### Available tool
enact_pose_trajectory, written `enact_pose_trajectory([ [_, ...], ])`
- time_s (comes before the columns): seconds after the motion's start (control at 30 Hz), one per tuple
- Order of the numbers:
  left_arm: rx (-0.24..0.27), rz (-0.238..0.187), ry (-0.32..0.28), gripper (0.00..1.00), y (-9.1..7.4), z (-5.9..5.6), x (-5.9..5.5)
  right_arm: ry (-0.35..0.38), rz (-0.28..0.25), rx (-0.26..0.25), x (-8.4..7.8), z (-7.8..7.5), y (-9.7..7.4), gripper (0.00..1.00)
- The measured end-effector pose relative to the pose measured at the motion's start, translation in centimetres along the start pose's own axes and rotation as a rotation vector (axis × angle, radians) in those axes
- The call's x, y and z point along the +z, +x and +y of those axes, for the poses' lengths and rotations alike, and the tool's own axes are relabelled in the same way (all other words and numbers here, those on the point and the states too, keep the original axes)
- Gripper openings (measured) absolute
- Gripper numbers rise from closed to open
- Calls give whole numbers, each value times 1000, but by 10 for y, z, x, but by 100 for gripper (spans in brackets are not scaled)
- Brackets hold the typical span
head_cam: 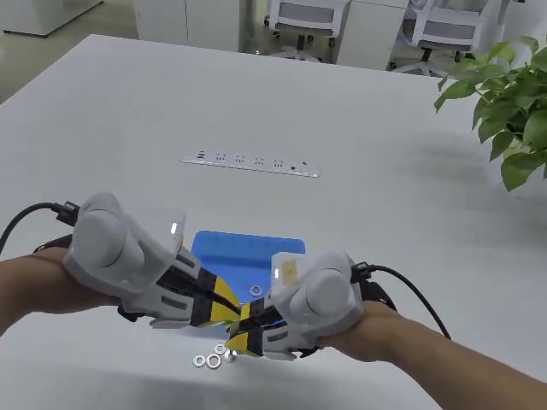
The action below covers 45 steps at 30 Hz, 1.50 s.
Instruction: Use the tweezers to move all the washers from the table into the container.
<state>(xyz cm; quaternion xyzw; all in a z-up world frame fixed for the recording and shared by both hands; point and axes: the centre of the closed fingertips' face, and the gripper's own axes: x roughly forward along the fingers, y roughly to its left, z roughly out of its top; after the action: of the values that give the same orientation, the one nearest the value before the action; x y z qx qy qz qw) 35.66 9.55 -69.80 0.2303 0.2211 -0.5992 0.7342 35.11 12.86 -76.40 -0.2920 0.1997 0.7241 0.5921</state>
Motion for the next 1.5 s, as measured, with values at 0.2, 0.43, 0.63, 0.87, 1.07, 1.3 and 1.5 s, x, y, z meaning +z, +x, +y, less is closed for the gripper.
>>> enact_pose_trajectory([
  [0.2,1,1,-1,6,1,-1,1,13,2,-5,0,0,0,9],
  [0.43,1,5,-2,6,1,-1,1,9,13,-2,0,0,0,9],
  [0.63,6,8,-6,6,-1,-1,-1,5,18,-1,0,0,-1,9],
  [0.87,13,9,-23,8,-4,0,-1,8,19,2,2,1,-3,9],
  [1.07,24,-10,-59,18,-9,1,1,13,17,4,6,2,-8,9],
  [1.3,44,-33,-107,27,-18,1,-1,-4,7,7,14,3,-13,9],
  [1.5,74,-66,-170,37,-26,2,-3,-12,-5,4,23,2,-19,9],
])
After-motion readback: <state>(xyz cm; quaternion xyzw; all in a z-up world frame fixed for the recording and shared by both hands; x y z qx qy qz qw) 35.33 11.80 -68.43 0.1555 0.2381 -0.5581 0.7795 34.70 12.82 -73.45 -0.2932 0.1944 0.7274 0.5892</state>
